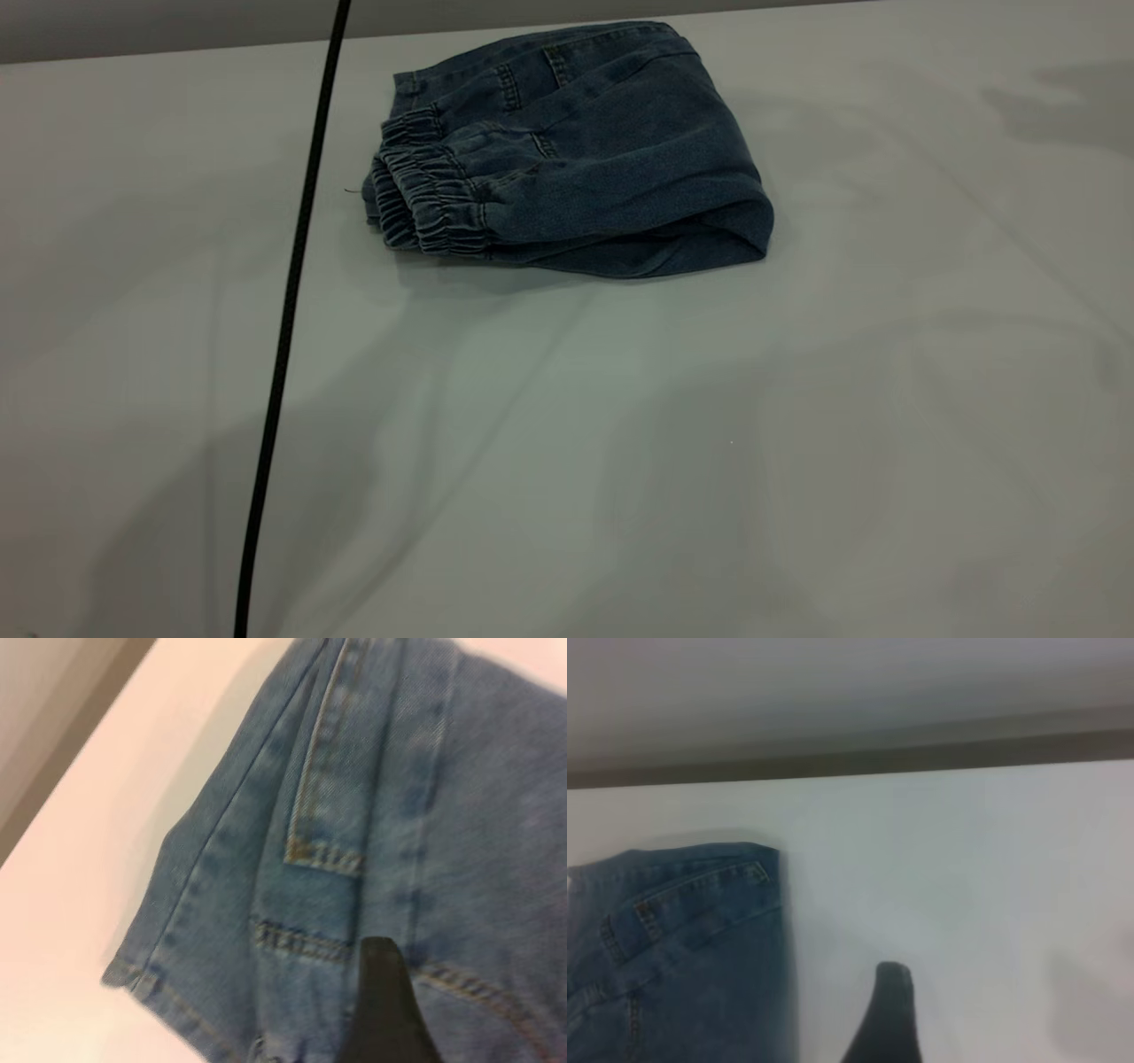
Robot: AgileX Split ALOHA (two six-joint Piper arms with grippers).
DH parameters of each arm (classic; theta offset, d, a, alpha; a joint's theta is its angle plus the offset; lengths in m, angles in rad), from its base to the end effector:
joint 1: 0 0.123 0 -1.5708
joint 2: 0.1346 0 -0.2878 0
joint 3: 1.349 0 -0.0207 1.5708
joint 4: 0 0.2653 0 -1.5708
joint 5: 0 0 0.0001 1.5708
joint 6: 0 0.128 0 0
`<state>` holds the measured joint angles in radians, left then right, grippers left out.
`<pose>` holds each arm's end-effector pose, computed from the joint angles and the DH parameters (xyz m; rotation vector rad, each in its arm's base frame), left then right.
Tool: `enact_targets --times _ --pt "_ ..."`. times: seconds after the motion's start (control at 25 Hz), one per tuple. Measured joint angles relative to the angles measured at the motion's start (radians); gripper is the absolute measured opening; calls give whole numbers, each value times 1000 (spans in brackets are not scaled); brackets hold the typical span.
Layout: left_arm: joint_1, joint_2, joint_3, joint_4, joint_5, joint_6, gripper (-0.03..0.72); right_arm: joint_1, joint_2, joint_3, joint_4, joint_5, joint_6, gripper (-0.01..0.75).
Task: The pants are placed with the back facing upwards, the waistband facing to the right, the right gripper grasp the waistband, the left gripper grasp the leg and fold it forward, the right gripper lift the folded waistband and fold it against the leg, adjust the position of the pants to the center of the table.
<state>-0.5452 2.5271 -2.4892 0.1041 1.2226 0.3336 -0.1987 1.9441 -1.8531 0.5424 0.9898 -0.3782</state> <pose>0.4927 -0.2842 0.1722 1.1828 2.4655 0.0847 0.4767 -0.0396 0.3022 -0.0153 2.4172 0.4379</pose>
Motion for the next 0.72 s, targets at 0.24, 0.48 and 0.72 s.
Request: enact_targets --times 0.24,0.48,0.72 --pt "3 64 1 7 -20 -38 444 0 -6 0 1 11 0 572" --pt "3 149 -5 8 -131 -144 444 0 -7 0 6 17 1 572" --pt "3 206 -6 16 -236 -192 444 0 -7 0 7 19 2 572"
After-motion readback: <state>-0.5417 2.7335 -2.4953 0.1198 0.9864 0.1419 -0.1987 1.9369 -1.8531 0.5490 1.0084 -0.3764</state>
